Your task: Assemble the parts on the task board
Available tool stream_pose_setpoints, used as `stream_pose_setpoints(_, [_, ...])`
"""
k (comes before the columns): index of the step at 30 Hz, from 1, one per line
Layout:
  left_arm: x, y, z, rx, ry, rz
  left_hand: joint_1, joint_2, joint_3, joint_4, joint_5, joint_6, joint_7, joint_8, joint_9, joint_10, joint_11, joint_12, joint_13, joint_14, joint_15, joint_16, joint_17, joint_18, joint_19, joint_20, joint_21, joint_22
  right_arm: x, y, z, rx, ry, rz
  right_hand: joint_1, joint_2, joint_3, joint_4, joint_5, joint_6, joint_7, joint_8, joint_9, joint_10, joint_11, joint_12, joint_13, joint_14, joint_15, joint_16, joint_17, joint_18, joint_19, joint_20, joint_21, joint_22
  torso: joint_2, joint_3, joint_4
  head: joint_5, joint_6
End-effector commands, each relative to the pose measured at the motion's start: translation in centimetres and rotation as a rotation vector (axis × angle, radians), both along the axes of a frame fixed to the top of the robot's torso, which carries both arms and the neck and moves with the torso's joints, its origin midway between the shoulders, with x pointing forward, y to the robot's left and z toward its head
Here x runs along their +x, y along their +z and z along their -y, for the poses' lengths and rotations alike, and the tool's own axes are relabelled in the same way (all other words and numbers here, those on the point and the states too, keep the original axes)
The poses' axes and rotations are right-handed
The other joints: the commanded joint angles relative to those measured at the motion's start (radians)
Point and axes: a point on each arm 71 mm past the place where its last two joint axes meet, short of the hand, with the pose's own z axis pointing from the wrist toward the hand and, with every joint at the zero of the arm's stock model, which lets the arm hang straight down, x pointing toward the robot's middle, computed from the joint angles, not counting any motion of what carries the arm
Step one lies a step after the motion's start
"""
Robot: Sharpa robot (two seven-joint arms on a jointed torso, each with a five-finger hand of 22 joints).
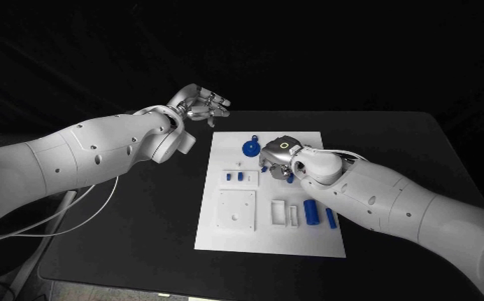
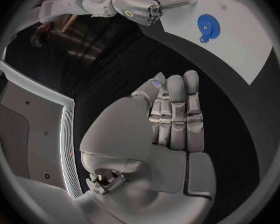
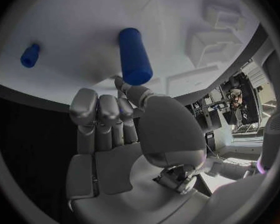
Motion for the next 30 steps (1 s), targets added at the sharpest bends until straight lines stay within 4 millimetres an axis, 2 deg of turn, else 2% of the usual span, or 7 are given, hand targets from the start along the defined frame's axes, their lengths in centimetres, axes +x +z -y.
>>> stream_pose_setpoints(1, [0.01, 0.08, 0.20, -0.007, -0.011, -0.005, -0.001, -0.010, 0.001, 0.008, -0.003, -0.005, -0.001, 0.000, 0.000, -0.005, -0.001, 0.006, 0.000, -0.001, 0.007, -0.004, 0.001, 0.007, 0.005, 0.001, -0.007, 0.001, -0.09, -0.06, -0.10, -0.005, 0.001, 0.000, -0.011, 0.000, -0.005, 0.002, -0.014, 0.045, 0.019, -0.001, 0.001, -0.004, 0.012, 0.001, -0.003, -0.003, 0.007, -0.004, -0.002, -0.007, -0.004, 0.002, -0.006, 0.112, 0.000, -0.0006, 0.0004, -0.001, 0.000])
stream_pose_setpoints(4, [0.01, 0.08, 0.21, -0.007, -0.011, -0.006, -0.001, -0.010, 0.001, 0.008, -0.003, -0.005, -0.001, 0.000, 0.000, -0.005, -0.001, 0.006, 0.000, -0.001, 0.007, -0.004, 0.001, 0.007, 0.005, 0.001, -0.007, 0.001, -0.16, -0.09, -0.23, 0.001, 0.003, -0.015, -0.011, 0.008, -0.029, 0.002, -0.015, 0.065, 0.028, -0.001, 0.001, -0.007, 0.020, -0.001, -0.005, -0.004, 0.014, -0.005, -0.002, -0.002, -0.005, 0.010, -0.012, 0.111, 0.001, 0.0001, 0.0006, -0.002, -0.002])
stream_pose_setpoints(15, [0.00, 0.07, 0.19, -0.007, -0.010, -0.007, 0.002, -0.011, 0.002, 0.008, -0.002, -0.006, -0.001, 0.000, 0.000, -0.006, -0.001, 0.007, 0.000, -0.001, 0.007, -0.004, 0.001, 0.007, 0.007, 0.001, -0.009, 0.002, -0.18, -0.33, -0.38, 0.005, -0.001, -0.060, -0.011, 0.016, -0.095, 0.002, 0.018, 0.056, 0.039, -0.002, 0.001, -0.003, 0.031, -0.009, -0.007, -0.006, 0.021, -0.008, -0.005, 0.007, -0.003, 0.021, -0.026, 0.110, 0.002, -0.0001, 0.0022, -0.001, -0.007])
stream_pose_setpoints(21, [0.01, 0.07, 0.21, -0.007, -0.010, -0.007, 0.002, -0.011, 0.002, 0.008, -0.002, -0.006, -0.001, 0.000, 0.000, -0.006, -0.001, 0.007, 0.000, -0.001, 0.007, -0.004, 0.001, 0.007, 0.007, 0.001, -0.009, 0.002, -0.18, -0.34, -0.47, 0.012, -0.007, -0.067, -0.011, 0.015, -0.118, 0.002, 0.015, 0.030, 0.042, -0.002, 0.000, -0.004, 0.032, -0.013, -0.006, -0.008, 0.021, -0.009, -0.006, 0.008, -0.002, 0.021, -0.032, 0.109, 0.002, -0.0008, 0.0003, 0.000, -0.009])
stream_pose_setpoints(25, [0.03, 0.06, 0.15, -0.006, -0.008, -0.008, 0.002, -0.011, 0.002, 0.008, -0.002, -0.006, -0.001, 0.000, 0.000, -0.006, -0.001, 0.007, 0.000, -0.001, 0.007, -0.004, 0.001, 0.007, 0.007, 0.001, -0.009, 0.002, -0.16, -0.35, -0.34, 0.013, -0.015, -0.070, -0.008, 0.007, -0.146, 0.003, 0.036, -0.012, 0.054, -0.002, 0.000, -0.007, 0.044, -0.017, -0.006, -0.011, 0.026, -0.012, -0.006, 0.012, -0.003, 0.024, -0.040, 0.108, 0.000, -0.0020, 0.0005, 0.000, -0.011])
stream_pose_setpoints(30, [0.03, 0.06, 0.05, -0.006, -0.006, -0.008, 0.005, -0.013, 0.003, 0.009, -0.002, -0.008, -0.001, 0.000, 0.000, -0.006, -0.001, 0.009, 0.000, -0.001, 0.008, -0.004, 0.001, 0.008, 0.008, 0.002, -0.011, 0.005, -0.17, -0.37, -0.24, 0.013, -0.019, -0.076, -0.003, 0.002, -0.167, 0.004, 0.048, -0.035, 0.061, -0.002, -0.001, -0.012, 0.050, -0.024, -0.008, -0.014, 0.029, -0.013, -0.006, 0.017, -0.003, 0.029, -0.046, 0.108, 0.001, -0.0012, 0.0006, 0.001, -0.012])
